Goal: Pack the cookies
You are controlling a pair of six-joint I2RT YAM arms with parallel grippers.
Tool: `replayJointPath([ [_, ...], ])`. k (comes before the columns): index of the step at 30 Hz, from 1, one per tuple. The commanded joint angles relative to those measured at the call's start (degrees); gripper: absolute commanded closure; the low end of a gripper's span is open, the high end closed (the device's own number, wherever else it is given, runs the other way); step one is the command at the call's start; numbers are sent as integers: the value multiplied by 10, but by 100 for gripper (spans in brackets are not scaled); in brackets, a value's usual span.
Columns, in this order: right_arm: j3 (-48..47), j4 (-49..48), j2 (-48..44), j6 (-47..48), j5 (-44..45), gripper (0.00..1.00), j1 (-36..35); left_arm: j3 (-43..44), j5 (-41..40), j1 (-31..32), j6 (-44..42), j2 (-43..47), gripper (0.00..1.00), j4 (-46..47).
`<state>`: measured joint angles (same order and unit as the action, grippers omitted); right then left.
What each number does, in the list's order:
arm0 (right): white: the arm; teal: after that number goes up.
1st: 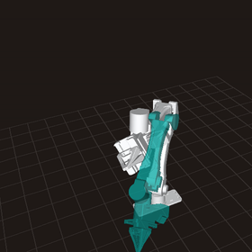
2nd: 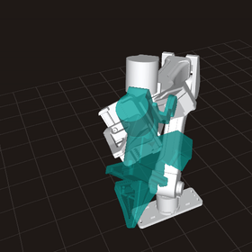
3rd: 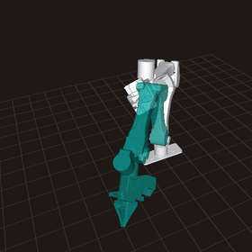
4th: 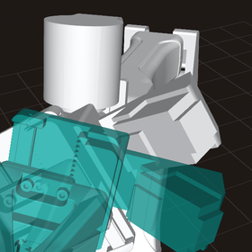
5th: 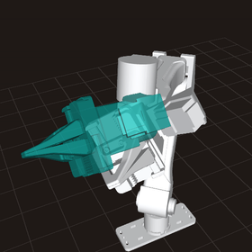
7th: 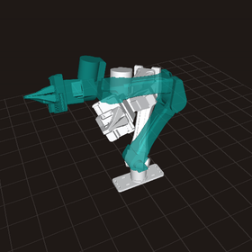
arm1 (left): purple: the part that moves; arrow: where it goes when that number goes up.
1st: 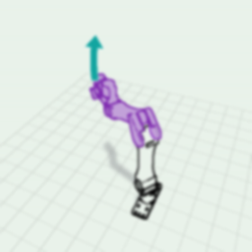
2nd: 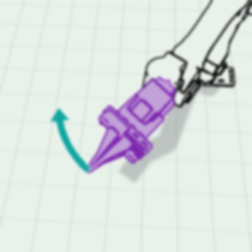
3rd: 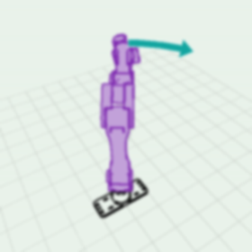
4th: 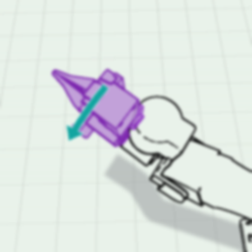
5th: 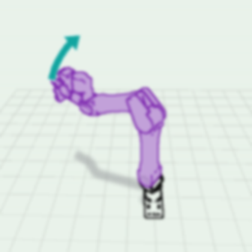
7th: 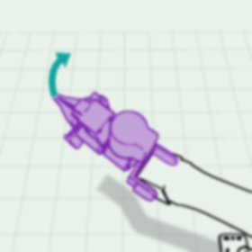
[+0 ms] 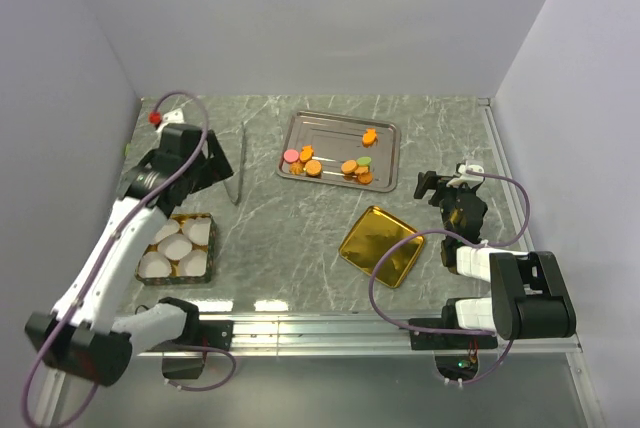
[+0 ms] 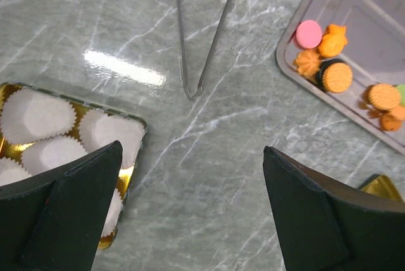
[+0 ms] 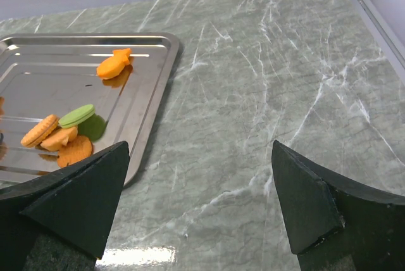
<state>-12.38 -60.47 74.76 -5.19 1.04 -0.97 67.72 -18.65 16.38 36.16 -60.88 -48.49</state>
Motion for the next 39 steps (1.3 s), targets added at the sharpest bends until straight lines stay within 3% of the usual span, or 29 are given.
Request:
replayJointPath([
  [1,1,-35,-3,7,6,0,0,33,30,2,-37,-65,1,31],
  [8,2,-35,-3,7,7,0,0,99,37,1,-17,-267,0,42],
  [13,-2,-30,-4,10,4,0,0,143,40,-14,-69,-376,1,60],
  [27,-1,-31,-4,11,7,0,-3,114,150,-84,-126,-458,5,159],
  [39,-1,-31,-3,11,8,0,-4,160,147,-88,-140,-537,6,164],
])
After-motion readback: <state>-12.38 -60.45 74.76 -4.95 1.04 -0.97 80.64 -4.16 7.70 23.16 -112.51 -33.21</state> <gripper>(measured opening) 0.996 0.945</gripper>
